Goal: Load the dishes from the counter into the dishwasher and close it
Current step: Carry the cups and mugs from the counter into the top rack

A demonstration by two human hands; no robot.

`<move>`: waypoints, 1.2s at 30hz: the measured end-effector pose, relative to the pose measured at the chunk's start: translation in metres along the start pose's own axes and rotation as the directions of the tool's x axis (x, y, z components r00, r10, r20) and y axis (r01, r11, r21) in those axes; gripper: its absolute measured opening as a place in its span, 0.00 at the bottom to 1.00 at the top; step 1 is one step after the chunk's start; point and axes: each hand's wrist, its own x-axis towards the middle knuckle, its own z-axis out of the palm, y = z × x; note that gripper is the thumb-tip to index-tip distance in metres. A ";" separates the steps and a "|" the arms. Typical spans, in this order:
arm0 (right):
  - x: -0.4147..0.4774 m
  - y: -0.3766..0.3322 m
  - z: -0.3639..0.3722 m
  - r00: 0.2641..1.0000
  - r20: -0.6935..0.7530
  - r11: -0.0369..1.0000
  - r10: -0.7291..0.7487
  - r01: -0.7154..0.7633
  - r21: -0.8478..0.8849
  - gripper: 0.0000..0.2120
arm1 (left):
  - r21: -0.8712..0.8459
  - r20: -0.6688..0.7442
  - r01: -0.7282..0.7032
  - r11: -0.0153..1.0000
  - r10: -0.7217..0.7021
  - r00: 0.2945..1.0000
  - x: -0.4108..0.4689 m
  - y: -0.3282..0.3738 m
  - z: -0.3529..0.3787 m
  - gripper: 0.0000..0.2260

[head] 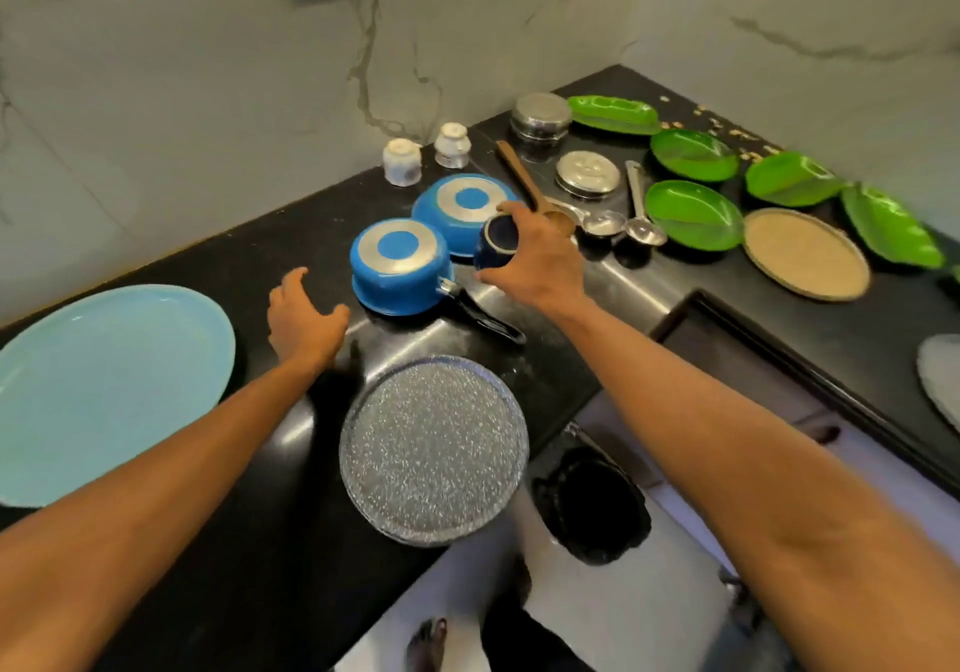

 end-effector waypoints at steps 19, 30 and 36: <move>-0.388 0.201 -0.088 0.773 -0.096 0.775 0.627 -0.632 -0.020 0.40 | -0.360 0.453 -0.570 0.738 0.673 0.585 -0.324 0.110 0.133 0.04; -0.672 0.314 -0.145 0.468 -0.097 0.478 0.878 -0.861 0.173 0.37 | -0.197 0.752 -0.602 0.774 0.513 0.414 -0.603 0.087 0.195 0.04; -0.760 0.359 -0.162 0.301 -0.126 0.324 0.945 -0.904 0.278 0.43 | -0.209 0.843 -0.685 0.698 0.483 0.235 -0.694 0.106 0.220 0.05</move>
